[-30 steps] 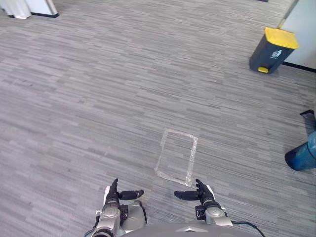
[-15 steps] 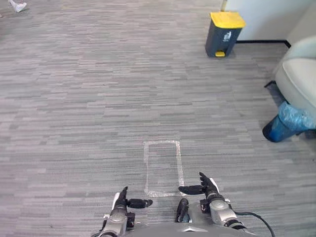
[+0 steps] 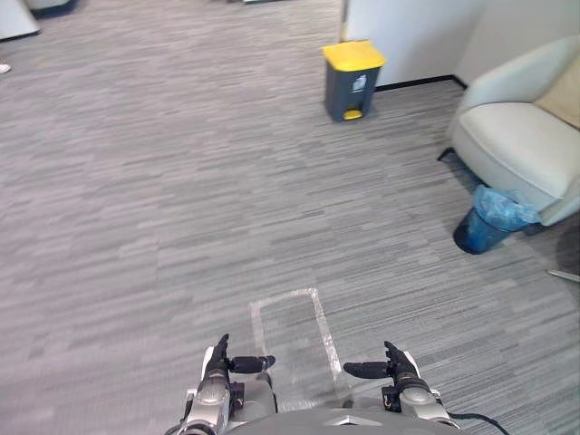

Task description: Organize the slippers on the shoe rack

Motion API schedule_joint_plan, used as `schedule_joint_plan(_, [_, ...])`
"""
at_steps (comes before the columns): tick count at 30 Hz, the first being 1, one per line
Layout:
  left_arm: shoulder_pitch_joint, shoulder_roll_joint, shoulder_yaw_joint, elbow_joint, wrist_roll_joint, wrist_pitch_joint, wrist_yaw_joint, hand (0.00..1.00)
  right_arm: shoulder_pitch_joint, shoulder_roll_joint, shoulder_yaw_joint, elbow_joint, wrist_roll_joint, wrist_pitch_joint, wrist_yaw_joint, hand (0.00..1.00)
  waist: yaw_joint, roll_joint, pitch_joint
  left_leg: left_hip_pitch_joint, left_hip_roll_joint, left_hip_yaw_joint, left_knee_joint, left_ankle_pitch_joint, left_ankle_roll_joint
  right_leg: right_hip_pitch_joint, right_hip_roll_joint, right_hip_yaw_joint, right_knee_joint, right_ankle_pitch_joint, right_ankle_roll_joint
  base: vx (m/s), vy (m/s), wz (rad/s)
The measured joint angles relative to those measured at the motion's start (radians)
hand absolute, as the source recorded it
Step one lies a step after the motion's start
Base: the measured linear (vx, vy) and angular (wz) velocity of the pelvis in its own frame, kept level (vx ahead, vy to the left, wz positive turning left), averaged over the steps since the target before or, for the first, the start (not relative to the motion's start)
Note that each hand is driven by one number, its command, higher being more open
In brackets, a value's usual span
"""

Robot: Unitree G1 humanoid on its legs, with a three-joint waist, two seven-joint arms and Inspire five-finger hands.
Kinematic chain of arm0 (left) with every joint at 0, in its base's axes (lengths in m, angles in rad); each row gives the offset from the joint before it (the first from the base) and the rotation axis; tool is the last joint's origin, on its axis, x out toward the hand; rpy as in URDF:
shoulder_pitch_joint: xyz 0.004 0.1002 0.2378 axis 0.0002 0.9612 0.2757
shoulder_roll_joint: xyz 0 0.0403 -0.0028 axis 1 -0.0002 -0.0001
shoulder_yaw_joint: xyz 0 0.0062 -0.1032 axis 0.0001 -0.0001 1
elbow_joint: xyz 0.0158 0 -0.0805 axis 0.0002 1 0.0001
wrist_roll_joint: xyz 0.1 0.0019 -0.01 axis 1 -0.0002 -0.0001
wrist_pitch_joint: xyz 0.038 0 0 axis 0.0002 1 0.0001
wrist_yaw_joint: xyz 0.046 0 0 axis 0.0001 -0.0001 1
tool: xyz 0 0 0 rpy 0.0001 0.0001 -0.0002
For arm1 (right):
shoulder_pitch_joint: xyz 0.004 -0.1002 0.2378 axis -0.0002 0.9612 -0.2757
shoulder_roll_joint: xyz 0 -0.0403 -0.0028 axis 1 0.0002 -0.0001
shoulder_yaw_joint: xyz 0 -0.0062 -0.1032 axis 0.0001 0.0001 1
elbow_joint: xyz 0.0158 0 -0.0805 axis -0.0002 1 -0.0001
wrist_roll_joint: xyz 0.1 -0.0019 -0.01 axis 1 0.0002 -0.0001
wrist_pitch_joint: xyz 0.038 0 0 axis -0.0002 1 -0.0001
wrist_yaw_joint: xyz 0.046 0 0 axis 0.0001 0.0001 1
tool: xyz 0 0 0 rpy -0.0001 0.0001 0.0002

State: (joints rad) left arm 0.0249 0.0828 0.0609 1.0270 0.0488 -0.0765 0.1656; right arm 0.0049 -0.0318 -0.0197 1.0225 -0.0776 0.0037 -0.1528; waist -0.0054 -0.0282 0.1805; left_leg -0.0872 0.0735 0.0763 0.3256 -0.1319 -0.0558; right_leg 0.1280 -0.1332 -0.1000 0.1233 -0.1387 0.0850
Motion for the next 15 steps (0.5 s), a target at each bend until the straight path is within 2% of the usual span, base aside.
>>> schedule_joint_plan(2, [-0.002, 0.006, -0.002, 0.002, 0.0, 0.005, -0.002, 1.0, 0.0, 0.006, 0.0, 0.001, 0.0, 0.0, 0.0, 1.0, -0.001, -0.014, -0.004, 0.008, -0.011, 0.02, 0.023, -0.031, 0.023, 0.01, -0.016, 0.009, -0.002, 0.001, 0.003, 0.26, 0.244, -0.35])
schedule_joint_plan(3, [-0.002, 0.008, -0.002, 0.003, 0.0, 0.008, -0.002, 1.0, 0.003, 0.006, -0.001, 0.001, 0.0, 0.0, 0.0, 1.0, 0.0, -0.012, -0.003, 0.028, -0.015, 0.039, 0.026, -0.057, 0.034, 0.008, -0.024, 0.024, 0.021, -0.001, 0.006, 0.2, 0.208, -0.47])
schedule_joint_plan(5, [-0.003, 0.005, -0.001, 0.003, -0.002, 0.014, -0.002, 1.0, -0.01, 0.001, -0.003, 0.001, 0.0, -0.001, 0.0, 1.0, 0.006, 0.001, 0.006, 0.075, -0.013, 0.09, 0.006, -0.079, 0.046, -0.039, -0.037, 0.053, 0.134, -0.015, 0.026, 0.13, 0.188, -0.75])
schedule_joint_plan(6, [-0.002, 0.0, -0.002, 0.008, -0.002, 0.014, -0.002, 1.0, -0.022, -0.002, -0.003, -0.007, 0.0, -0.001, 0.0, 1.0, 0.007, 0.018, 0.015, 0.123, -0.01, 0.141, -0.025, -0.083, 0.05, -0.101, -0.045, 0.064, 0.269, -0.019, 0.028, 0.14, 0.234, -1.19])
schedule_joint_plan(7, [0.001, -0.002, -0.006, 0.01, -0.002, 0.015, 0.0, 1.0, -0.036, 0.001, -0.001, -0.008, 0.0, -0.006, 0.0, 1.0, 0.007, 0.025, 0.019, 0.169, -0.01, 0.194, -0.058, -0.083, 0.053, -0.164, -0.066, 0.046, 0.397, -0.02, 0.026, 0.12, 0.213, -1.16])
schedule_joint_plan(8, [0.002, 0.002, -0.009, 0.012, -0.001, 0.015, 0.001, 1.0, -0.041, 0.005, 0.0, -0.008, 0.0, -0.006, 0.0, 1.0, 0.008, 0.024, 0.019, 0.184, -0.012, 0.213, -0.067, -0.084, 0.054, -0.186, -0.078, 0.028, 0.44, -0.021, 0.025, 0.11, 0.122, -0.97])
schedule_joint_plan(10, [0.003, 0.025, -0.03, 0.025, 0.0, 0.015, 0.003, 1.0, -0.055, 0.018, 0.002, -0.006, 0.0, -0.007, 0.001, 1.0, -0.002, 0.028, 0.023, 0.239, -0.013, 0.259, -0.107, -0.086, 0.058, -0.239, -0.117, -0.103, 0.55, -0.062, -0.022, 0.18, 0.009, -0.75])
schedule_joint_plan(11, [0.001, 0.035, -0.045, 0.034, 0.0, 0.015, 0.002, 1.0, -0.058, 0.022, 0.002, -0.007, -0.001, -0.01, 0.001, 1.0, -0.006, 0.028, 0.023, 0.266, 0.001, 0.279, -0.132, -0.086, 0.058, -0.262, -0.101, -0.196, 0.545, -0.101, -0.047, 0.14, -0.049, -0.52])
schedule_joint_plan(12, [0.0, 0.034, -0.045, 0.037, 0.0, 0.016, 0.002, 1.0, -0.059, 0.022, 0.002, -0.007, -0.002, -0.013, 0.001, 1.0, -0.007, 0.028, 0.023, 0.269, 0.007, 0.282, -0.135, -0.086, 0.057, -0.27, -0.094, -0.218, 0.534, -0.109, -0.052, 0.19, -0.14, -0.32])
schedule_joint_plan(13, [-0.001, 0.033, -0.044, 0.037, -0.002, 0.017, 0.001, 1.0, -0.06, 0.022, 0.003, -0.007, -0.002, -0.016, 0.001, 1.0, -0.008, 0.028, 0.025, 0.274, 0.015, 0.285, -0.141, -0.085, 0.056, -0.282, -0.079, -0.243, 0.503, -0.109, -0.054, 0.15, -0.136, -0.14])
schedule_joint_plan(14, [-0.002, 0.034, -0.045, 0.037, -0.002, 0.019, -0.003, 1.0, -0.061, 0.027, 0.007, -0.007, -0.004, -0.017, 0.001, 1.0, -0.008, 0.02, 0.025, 0.285, 0.016, 0.29, -0.146, -0.086, 0.036, -0.286, -0.049, -0.257, 0.39, -0.071, -0.064, 0.24, -0.202, -0.24])
schedule_joint_plan(15, [-0.011, 0.029, -0.045, 0.043, 0.0, 0.021, -0.006, 1.0, -0.062, 0.011, 0.01, -0.003, -0.004, -0.013, 0.003, 1.0, -0.007, 0.027, 0.026, 0.302, 0.021, 0.279, -0.155, -0.094, 0.013, -0.274, -0.023, -0.258, 0.346, -0.049, -0.105, 0.2, -0.159, -0.25])
